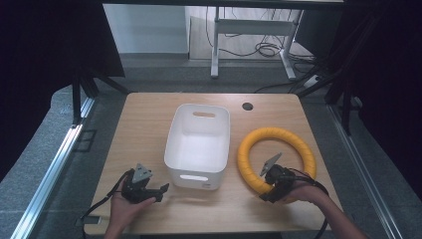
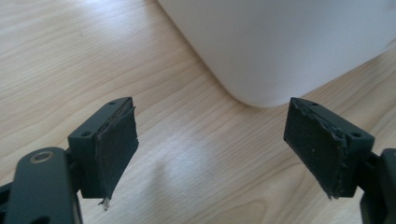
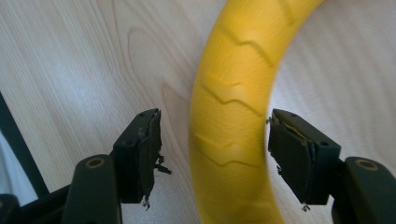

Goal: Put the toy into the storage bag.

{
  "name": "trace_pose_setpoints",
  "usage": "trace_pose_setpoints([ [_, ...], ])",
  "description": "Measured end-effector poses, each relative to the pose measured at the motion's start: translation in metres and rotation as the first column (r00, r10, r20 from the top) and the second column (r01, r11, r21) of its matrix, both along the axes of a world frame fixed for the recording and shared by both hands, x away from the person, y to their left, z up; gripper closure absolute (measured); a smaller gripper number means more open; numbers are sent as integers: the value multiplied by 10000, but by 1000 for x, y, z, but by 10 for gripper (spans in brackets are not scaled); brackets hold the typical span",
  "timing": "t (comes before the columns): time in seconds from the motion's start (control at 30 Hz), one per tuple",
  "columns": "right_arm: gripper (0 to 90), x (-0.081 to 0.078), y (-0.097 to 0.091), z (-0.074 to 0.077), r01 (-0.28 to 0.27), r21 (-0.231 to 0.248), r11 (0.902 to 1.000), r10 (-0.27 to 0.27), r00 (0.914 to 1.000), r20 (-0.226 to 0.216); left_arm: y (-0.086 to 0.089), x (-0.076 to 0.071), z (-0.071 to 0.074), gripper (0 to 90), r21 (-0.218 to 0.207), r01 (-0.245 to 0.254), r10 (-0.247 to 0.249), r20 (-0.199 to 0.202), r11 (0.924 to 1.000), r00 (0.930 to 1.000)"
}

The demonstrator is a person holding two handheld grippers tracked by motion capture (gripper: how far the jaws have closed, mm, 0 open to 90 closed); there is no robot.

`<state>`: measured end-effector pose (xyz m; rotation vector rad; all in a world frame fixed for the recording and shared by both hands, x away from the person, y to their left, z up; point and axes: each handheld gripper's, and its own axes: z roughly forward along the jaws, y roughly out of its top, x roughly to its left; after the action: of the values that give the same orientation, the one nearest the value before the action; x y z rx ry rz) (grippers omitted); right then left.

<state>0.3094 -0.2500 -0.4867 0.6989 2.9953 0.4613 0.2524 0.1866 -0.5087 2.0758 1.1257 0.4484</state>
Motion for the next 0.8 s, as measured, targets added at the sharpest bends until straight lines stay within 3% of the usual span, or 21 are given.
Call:
trace_pose_setpoints([
  [0.37,441,5,8,-12,-205,-1003,9947,185,9996,-210,0,1,-3,175,235,-107,108,-41,9997,9999],
  [0.43,491,7,9,-13,-80,-1152,9933,52,9997,-246,0,1,-3,175,234,-101,102,-43,9997,9999],
  [0.67,506,11,12,-12,-321,-1315,9908,266,9987,-431,-2,1,-4,175,218,-18,19,-68,9998,10000],
  [0.8,508,11,10,-12,-239,-1075,9939,187,9986,-485,-2,1,-5,176,227,13,-11,-62,9997,10000],
])
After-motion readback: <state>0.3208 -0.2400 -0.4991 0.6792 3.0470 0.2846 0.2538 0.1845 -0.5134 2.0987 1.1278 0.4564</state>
